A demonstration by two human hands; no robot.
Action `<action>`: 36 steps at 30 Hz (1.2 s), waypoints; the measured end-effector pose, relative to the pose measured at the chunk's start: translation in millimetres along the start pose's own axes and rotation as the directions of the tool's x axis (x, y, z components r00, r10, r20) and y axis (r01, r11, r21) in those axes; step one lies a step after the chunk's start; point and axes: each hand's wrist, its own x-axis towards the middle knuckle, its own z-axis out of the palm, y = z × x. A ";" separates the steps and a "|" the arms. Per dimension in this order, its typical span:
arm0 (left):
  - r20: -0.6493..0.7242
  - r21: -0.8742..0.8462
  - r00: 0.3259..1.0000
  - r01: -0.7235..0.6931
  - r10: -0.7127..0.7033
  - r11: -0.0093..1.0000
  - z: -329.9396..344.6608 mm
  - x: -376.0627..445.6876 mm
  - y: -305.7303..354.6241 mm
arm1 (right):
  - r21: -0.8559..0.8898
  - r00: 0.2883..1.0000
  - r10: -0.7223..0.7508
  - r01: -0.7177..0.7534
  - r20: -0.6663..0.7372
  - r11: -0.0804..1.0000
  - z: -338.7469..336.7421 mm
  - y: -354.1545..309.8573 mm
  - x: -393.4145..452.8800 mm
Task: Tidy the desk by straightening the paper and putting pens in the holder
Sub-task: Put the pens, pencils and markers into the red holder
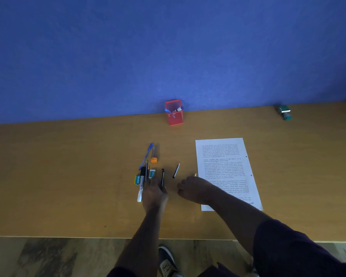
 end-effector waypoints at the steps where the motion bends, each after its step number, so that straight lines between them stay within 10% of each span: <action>1: -0.024 0.040 0.999 -0.048 0.048 0.998 0.3 0.5 3.0 | -0.001 0.999 0.024 -0.024 -0.032 1.000 0.7 1.0 0.6; 7: 0.060 0.140 0.958 -0.287 0.281 0.948 4.7 14.8 31.5 | 0.041 0.963 0.149 -0.143 -0.223 0.989 4.1 10.1 1.6; 22: 0.180 0.224 0.977 -0.150 0.111 0.963 18.0 31.2 60.0 | 0.149 0.926 0.201 -0.160 -0.321 0.976 8.0 19.5 -19.2; 36: -0.118 -0.122 0.981 -0.168 0.154 0.978 -10.6 98.0 85.7 | 0.251 0.784 0.521 -0.459 -0.338 0.852 -22.2 93.1 15.8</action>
